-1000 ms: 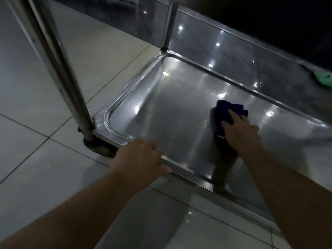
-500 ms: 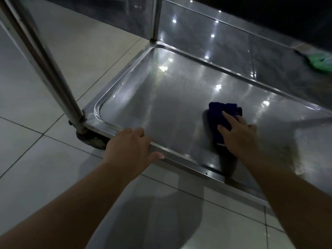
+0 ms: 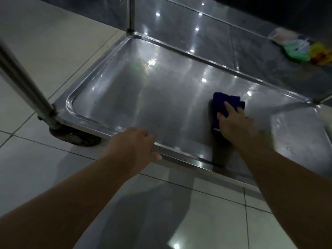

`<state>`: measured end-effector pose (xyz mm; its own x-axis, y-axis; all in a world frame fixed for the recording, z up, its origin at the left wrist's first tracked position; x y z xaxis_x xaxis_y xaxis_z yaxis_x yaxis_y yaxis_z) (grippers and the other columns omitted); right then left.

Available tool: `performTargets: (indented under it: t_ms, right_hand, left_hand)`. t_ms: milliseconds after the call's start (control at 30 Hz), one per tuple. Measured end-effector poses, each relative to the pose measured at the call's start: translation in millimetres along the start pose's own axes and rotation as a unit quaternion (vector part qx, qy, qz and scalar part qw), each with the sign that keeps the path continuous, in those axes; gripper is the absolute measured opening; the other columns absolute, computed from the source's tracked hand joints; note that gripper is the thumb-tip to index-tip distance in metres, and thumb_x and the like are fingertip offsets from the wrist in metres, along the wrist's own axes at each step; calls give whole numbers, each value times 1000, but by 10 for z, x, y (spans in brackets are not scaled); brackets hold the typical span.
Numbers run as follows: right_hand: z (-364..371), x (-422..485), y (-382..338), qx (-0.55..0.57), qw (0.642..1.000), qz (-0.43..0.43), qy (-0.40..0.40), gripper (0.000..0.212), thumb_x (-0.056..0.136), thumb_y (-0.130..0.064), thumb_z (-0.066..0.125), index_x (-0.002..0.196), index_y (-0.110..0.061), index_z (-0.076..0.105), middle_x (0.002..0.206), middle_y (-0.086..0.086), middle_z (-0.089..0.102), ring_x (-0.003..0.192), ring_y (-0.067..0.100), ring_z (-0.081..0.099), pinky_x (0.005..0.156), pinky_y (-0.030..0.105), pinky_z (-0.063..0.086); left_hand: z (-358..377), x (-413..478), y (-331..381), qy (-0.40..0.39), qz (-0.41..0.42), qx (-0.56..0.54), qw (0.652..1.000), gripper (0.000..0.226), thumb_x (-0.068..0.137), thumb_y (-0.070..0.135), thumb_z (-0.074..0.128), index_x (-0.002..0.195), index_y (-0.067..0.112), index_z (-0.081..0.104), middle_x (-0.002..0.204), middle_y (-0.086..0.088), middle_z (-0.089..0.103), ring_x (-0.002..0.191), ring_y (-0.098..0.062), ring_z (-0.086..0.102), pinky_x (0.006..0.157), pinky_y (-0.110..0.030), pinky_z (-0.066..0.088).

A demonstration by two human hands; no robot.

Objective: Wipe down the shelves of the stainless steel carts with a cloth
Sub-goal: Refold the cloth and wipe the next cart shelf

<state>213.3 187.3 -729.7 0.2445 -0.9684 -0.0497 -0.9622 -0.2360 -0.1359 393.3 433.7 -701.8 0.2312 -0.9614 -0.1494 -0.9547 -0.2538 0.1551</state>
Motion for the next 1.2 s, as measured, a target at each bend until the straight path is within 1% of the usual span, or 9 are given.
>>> performTargets:
  t_ms: [67, 233, 333, 467, 700, 767, 900, 1067, 1200]
  right_hand:
    - [52, -168, -199, -24, 999, -30, 6, 56, 93, -52, 34, 146, -41, 18, 152, 6, 24, 129, 40, 28, 105, 51, 25]
    - [-6, -670, -105, -16, 934, -356, -26, 52, 87, -61, 33, 138, -56, 25, 147, -8, 36, 116, 27, 40, 97, 42, 32]
    - [-144, -389, 395, -11, 974, -224, 13, 50, 92, -42, 51, 139, -46, 33, 148, 0, 38, 120, 35, 43, 99, 42, 32]
    - [-78, -207, 372, -56, 998, -18, 0, 50, 97, -40, 36, 146, -31, 28, 154, 4, 22, 134, 36, 24, 107, 52, 25]
    - [-45, -1150, -36, -9, 939, -339, -55, 50, 88, -61, 24, 137, -60, 15, 149, -9, 32, 117, 24, 34, 91, 30, 23]
    - [-143, -973, 191, -10, 953, -293, -73, 48, 93, -50, 39, 138, -56, 24, 151, -8, 31, 125, 22, 34, 99, 28, 22]
    - [-193, -862, 300, -12, 997, -23, -72, 50, 97, -46, 36, 144, -47, 19, 154, -3, 22, 136, 29, 27, 106, 42, 24]
    - [-117, -1470, 24, 6, 965, -253, -70, 47, 93, -56, 33, 139, -55, 24, 150, -9, 31, 124, 26, 36, 103, 42, 29]
    - [-230, -1166, 470, -14, 992, -108, -68, 49, 95, -46, 43, 140, -52, 25, 151, -6, 31, 127, 28, 39, 101, 38, 33]
  left_hand:
    - [-69, 101, 60, -28, -16, 2, 999, 54, 83, 68, 43, 109, 22, 54, 97, 1, 46, 100, -21, 49, 76, -32, 39]
    - [-70, 65, 64, -9, -51, 3, 999, 60, 74, 74, 47, 104, 23, 56, 90, 5, 44, 101, -20, 51, 75, -30, 38]
    - [-19, 41, 71, 14, -60, -19, 998, 61, 74, 74, 47, 107, 24, 57, 100, 6, 51, 105, -19, 50, 79, -31, 41]
    - [19, 73, 127, 9, -67, 3, 998, 65, 76, 75, 42, 114, 24, 55, 109, 6, 50, 106, -19, 48, 80, -31, 42]
    - [68, -19, 69, 33, -64, 1, 997, 62, 79, 72, 39, 109, 21, 56, 99, 3, 45, 95, -16, 46, 78, -27, 39]
    - [83, -26, 73, 27, -60, 1, 998, 61, 81, 70, 37, 113, 21, 55, 107, 2, 47, 103, -18, 46, 85, -28, 40]
    - [113, -29, 86, 24, -53, 15, 998, 64, 84, 69, 30, 112, 17, 53, 110, -2, 49, 105, -22, 46, 92, -31, 39]
    - [76, -60, 42, 17, -43, 25, 999, 68, 83, 70, 29, 110, 12, 53, 108, -5, 50, 102, -22, 47, 89, -32, 41]
    - [42, -88, -6, 17, -45, -15, 999, 63, 85, 66, 36, 111, 11, 54, 110, -5, 49, 106, -24, 46, 89, -32, 41]
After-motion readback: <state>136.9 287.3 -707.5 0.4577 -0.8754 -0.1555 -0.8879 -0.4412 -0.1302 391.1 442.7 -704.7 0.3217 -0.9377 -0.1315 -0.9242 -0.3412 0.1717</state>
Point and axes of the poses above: each hand's wrist, its own x-axis towards the middle knuckle, its own z-axis out of the palm, y = z × x, the point moved 1 cm from there along x, towards the middle knuckle
